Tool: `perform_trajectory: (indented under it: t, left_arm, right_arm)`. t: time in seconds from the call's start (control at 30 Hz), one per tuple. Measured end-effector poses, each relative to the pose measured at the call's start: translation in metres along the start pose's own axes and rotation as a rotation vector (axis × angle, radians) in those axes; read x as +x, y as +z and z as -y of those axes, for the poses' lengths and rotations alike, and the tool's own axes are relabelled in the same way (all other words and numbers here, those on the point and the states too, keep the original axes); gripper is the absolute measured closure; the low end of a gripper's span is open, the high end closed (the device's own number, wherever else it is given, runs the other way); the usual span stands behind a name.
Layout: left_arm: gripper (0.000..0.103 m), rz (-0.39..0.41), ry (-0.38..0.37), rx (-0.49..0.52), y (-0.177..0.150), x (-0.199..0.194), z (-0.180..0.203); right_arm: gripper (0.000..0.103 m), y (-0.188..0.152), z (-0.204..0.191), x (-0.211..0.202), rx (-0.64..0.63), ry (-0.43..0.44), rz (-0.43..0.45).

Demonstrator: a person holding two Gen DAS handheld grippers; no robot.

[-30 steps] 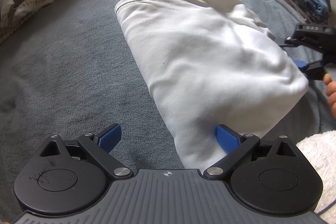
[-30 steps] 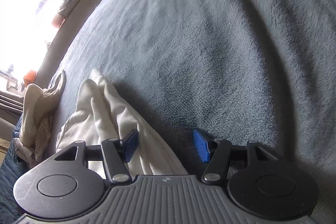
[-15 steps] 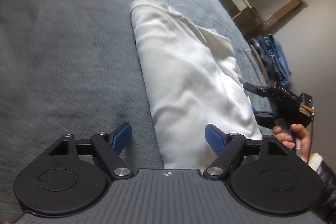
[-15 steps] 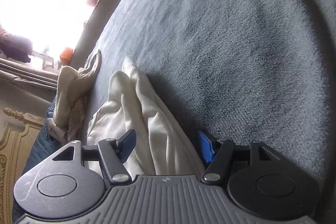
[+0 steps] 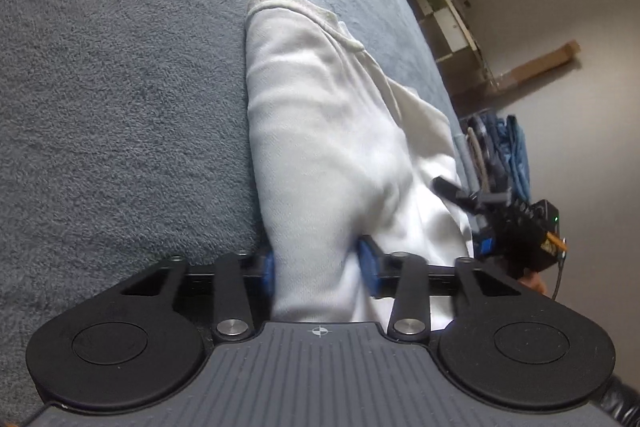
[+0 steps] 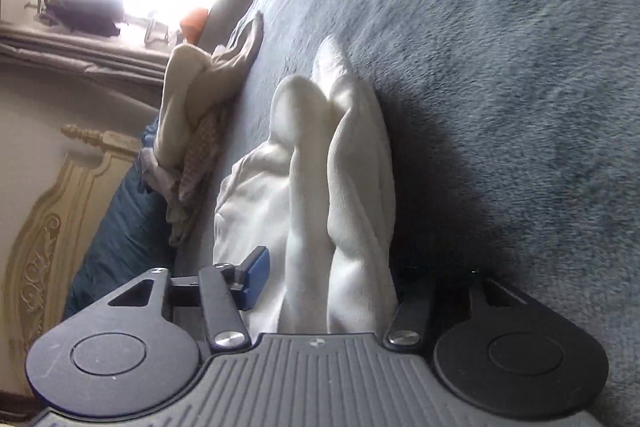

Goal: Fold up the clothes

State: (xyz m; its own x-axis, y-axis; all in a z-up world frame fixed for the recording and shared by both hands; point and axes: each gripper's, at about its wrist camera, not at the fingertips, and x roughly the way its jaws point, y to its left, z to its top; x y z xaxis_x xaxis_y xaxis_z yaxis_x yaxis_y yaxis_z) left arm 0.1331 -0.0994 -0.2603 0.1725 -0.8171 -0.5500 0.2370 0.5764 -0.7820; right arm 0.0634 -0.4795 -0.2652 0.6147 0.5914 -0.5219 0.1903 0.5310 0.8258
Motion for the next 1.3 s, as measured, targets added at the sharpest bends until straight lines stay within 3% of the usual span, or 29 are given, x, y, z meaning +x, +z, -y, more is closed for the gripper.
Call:
perform_trajectory:
  t: [0.07,0.27,0.37,0.57,0.7,0.77,0.9,0.97,1.07,1.2,1.3]
  left_arm:
    - [0.082,0.016,-0.006,-0.021,-0.001,-0.005,-0.001]
    - [0.086,0.096,-0.02,-0.034,0.005,-0.042,-0.001]
    - [0.086,0.147,0.0,-0.039,0.012,-0.081,-0.011]
    - [0.085,0.218,0.13,-0.086,0.018,-0.157,-0.059]
    - [0.072,0.201,0.151,-0.175,0.013,-0.168,-0.093]
    - [0.068,0.214,0.139,-0.187,0.005,-0.17,-0.098]
    - [0.053,0.242,0.09,-0.161,-0.007,-0.184,-0.1]
    - [0.048,0.236,0.061,-0.152,-0.016,-0.193,-0.103]
    - [0.045,0.193,0.043,-0.148,-0.033,-0.201,-0.107]
    - [0.043,0.11,0.039,-0.158,-0.06,-0.201,-0.109]
    - [0.043,0.113,0.069,-0.159,-0.076,-0.192,-0.103]
  right_arm:
    - [0.066,-0.005,-0.008,0.0,-0.021,-0.015,-0.012]
    - [0.07,-0.015,-0.038,0.017,-0.013,0.02,0.0]
    - [0.07,-0.022,-0.063,0.046,-0.019,0.066,-0.042]
    - [0.07,-0.048,-0.11,0.132,-0.047,0.151,-0.158]
    - [0.055,-0.058,-0.114,0.169,-0.01,0.094,-0.186]
    - [0.055,-0.059,-0.109,0.164,0.015,0.095,-0.175]
    - [0.042,-0.06,-0.1,0.109,0.026,0.049,-0.073]
    - [0.037,-0.066,-0.094,0.075,0.029,0.037,-0.014]
    - [0.031,-0.082,-0.083,0.042,0.038,0.0,0.002]
    - [0.029,-0.102,-0.074,0.035,0.042,-0.025,-0.015]
    - [0.028,-0.113,-0.072,0.05,0.062,0.001,-0.042]
